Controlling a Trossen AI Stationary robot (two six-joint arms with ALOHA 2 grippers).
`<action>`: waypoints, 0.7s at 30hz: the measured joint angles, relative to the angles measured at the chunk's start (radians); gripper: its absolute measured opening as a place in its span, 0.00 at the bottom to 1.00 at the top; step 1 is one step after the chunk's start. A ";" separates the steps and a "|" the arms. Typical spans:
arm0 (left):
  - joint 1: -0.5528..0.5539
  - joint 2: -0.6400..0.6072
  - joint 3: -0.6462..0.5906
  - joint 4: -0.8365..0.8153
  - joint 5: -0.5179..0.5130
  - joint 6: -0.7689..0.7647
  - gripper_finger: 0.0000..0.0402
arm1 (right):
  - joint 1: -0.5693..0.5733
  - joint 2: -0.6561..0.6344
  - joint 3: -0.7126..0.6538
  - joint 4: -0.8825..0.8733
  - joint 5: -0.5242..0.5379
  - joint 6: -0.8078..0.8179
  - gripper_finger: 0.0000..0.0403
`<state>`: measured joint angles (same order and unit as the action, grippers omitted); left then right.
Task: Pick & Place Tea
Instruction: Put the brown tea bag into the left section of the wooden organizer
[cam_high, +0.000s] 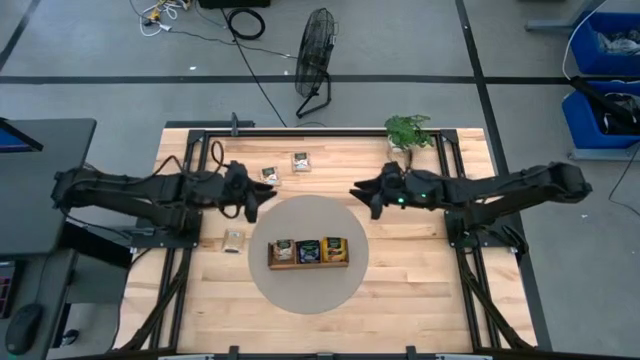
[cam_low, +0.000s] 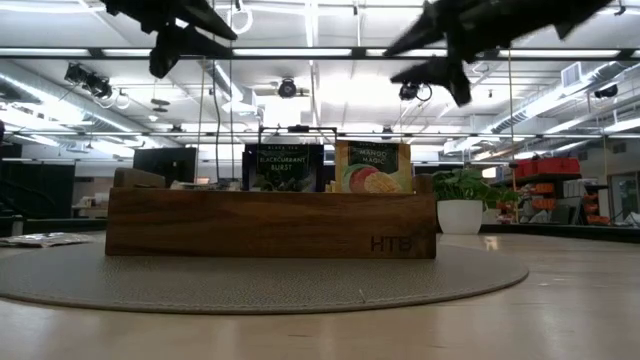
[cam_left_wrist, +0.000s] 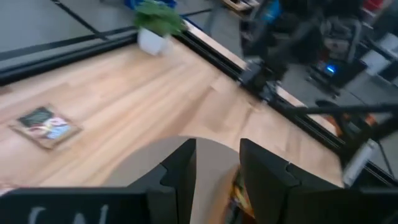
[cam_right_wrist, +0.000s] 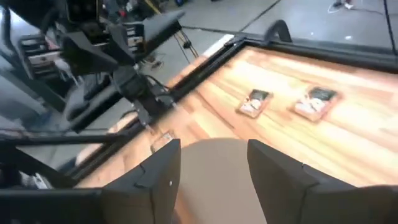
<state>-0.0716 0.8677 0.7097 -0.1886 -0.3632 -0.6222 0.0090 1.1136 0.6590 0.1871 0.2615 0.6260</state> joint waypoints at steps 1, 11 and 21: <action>0.020 0.000 0.000 -0.002 0.000 -0.003 0.31 | 0.000 -0.020 -0.034 0.027 0.000 0.023 0.48; 0.370 0.002 0.000 -0.175 0.181 -0.197 0.31 | -0.001 -0.083 -0.119 0.040 -0.014 0.021 0.48; 0.730 0.100 0.000 -0.202 0.366 -0.257 0.31 | -0.054 -0.081 -0.121 0.013 -0.013 0.014 0.48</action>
<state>0.6589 0.9680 0.7096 -0.3907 0.0027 -0.8795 -0.0450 1.0321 0.5381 0.2001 0.2480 0.6395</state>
